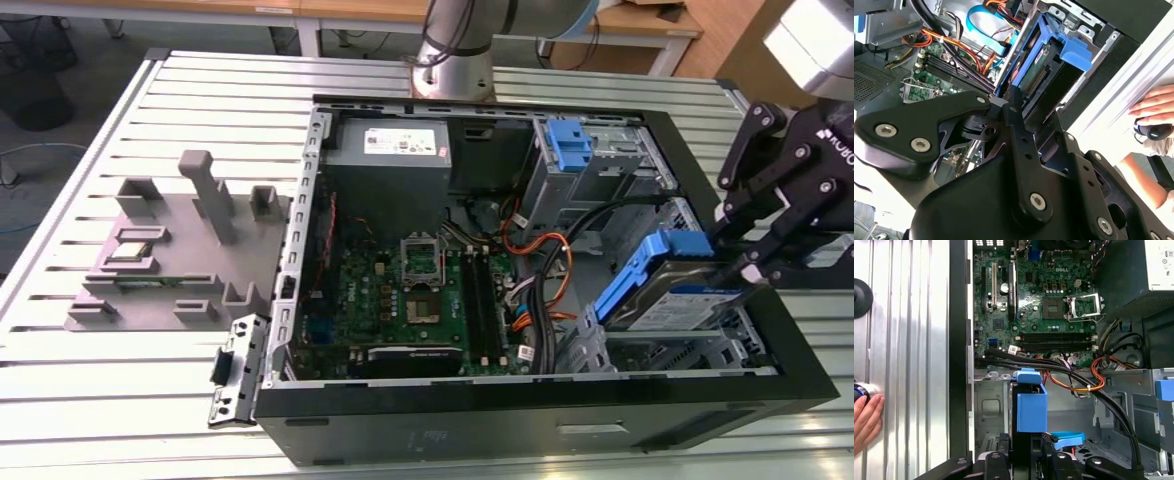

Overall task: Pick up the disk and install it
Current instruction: 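Insert the disk into the insertion slot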

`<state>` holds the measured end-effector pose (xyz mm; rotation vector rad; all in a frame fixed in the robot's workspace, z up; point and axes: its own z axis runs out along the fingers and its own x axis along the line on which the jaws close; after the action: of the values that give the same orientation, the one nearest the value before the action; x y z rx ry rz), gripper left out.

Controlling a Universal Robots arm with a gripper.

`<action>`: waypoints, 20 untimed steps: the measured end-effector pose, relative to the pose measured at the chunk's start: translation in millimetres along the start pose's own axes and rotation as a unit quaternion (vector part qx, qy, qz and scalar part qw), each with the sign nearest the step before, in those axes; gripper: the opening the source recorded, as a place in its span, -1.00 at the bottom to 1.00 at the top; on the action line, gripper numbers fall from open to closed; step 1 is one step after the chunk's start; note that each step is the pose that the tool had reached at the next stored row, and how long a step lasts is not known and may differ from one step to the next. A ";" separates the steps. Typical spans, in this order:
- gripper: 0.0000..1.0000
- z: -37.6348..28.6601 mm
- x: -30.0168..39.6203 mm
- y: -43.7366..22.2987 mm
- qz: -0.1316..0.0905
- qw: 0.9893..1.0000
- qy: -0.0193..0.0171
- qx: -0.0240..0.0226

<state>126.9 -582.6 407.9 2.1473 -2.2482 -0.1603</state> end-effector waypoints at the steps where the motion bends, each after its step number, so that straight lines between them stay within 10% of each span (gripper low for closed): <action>1: -0.30 0.6 0.0 -0.2 0.000 1.000 0.000 0.000; 15: -0.15 1.0 0.0 -0.2 0.000 1.000 0.000 0.000; 20: -0.15 5.2 0.4 1.6 -0.005 1.000 0.000 0.010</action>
<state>124.8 -582.6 402.8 2.1698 -2.2488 -0.1388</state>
